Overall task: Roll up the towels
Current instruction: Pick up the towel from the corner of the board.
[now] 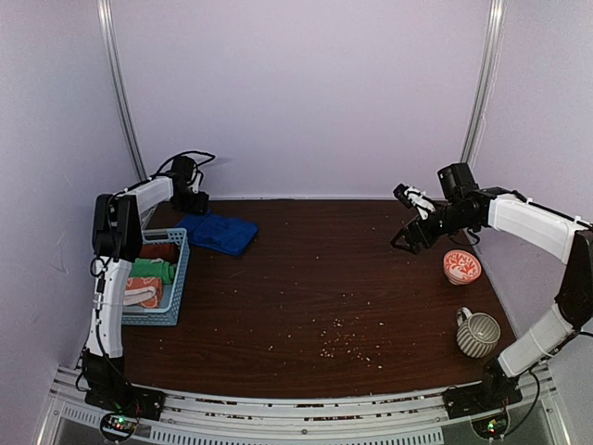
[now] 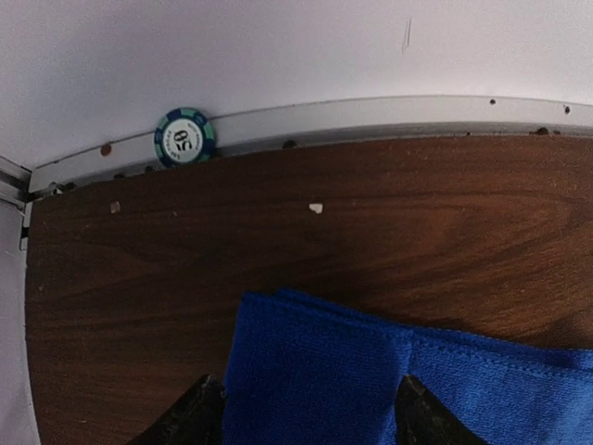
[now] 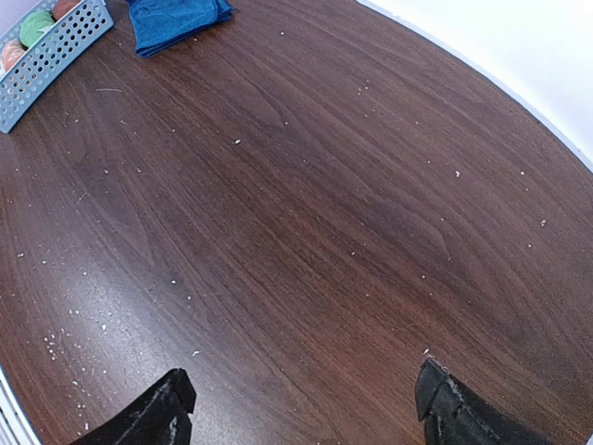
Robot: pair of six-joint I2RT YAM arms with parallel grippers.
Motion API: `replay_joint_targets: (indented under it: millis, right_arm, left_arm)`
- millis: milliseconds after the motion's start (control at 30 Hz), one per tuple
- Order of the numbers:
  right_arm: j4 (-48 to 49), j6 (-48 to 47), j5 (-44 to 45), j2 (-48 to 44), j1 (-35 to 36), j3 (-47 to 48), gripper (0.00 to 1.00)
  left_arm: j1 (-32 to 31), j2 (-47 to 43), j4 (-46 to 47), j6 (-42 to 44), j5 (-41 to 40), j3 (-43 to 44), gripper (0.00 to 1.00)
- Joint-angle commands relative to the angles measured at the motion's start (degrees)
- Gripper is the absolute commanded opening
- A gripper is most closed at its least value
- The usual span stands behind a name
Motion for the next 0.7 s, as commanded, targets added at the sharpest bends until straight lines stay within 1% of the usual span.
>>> replay_joint_targets:
  millis: [0,100,133,233,267,367,400,433,467,567,667]
  right_arm:
    - [-1.2,-0.7,-2.4,0.5,-0.1,0.9,0.84]
    - [-1.4,-0.9,-2.7,0.7,-0.2,0.8,0.81]
    - [-1.5,-1.1,-3.0,0.9,-0.2,0.8,0.79]
    - [-2.4,-1.5,-4.1,1.5,-0.1,1.5,0.71]
    - [-2.6,-1.5,-4.3,1.6,-0.2,1.9,0.69]
    - [-2.9,-1.4,-4.1,1.5,-0.2,3.6,0.64]
    - [-2.8,-1.1,-3.8,1.3,-0.2,4.2,0.62]
    - [-2.6,-0.7,-3.2,1.3,-0.2,5.0,0.6]
    - [-2.9,0.4,-1.3,1.3,-0.2,7.9,0.57]
    - [-2.6,2.1,1.6,1.2,-0.4,11.2,0.57]
    - [-2.5,3.8,3.2,1.2,-1.0,14.8,0.58]
  left_arm:
    - [0.1,2.2,-1.8,-1.1,0.2,1.3,0.62]
    - [0.1,3.0,-2.0,-1.1,0.1,1.1,0.55]
    - [0.1,3.2,-2.1,-1.1,0.1,1.2,0.5]
    - [0.1,2.0,-1.3,-1.4,1.6,1.1,0.2]
    - [-0.1,1.0,-0.6,-1.7,2.6,0.9,0.13]
    - [-1.8,-4.1,2.3,-1.2,6.5,0.4,0.03]
    - [-2.6,-6.2,3.7,-1.1,9.7,0.1,0.0]
    - [-3.3,-8.1,5.1,-1.4,13.4,-0.2,0.0]
    - [-6.1,-14.3,8.2,-4.3,22.6,-1.9,0.0]
    - [-11.1,-22.2,13.4,-6.6,28.9,-7.4,0.0]
    - [-17.0,-29.5,14.8,-6.5,31.8,-11.1,0.0]
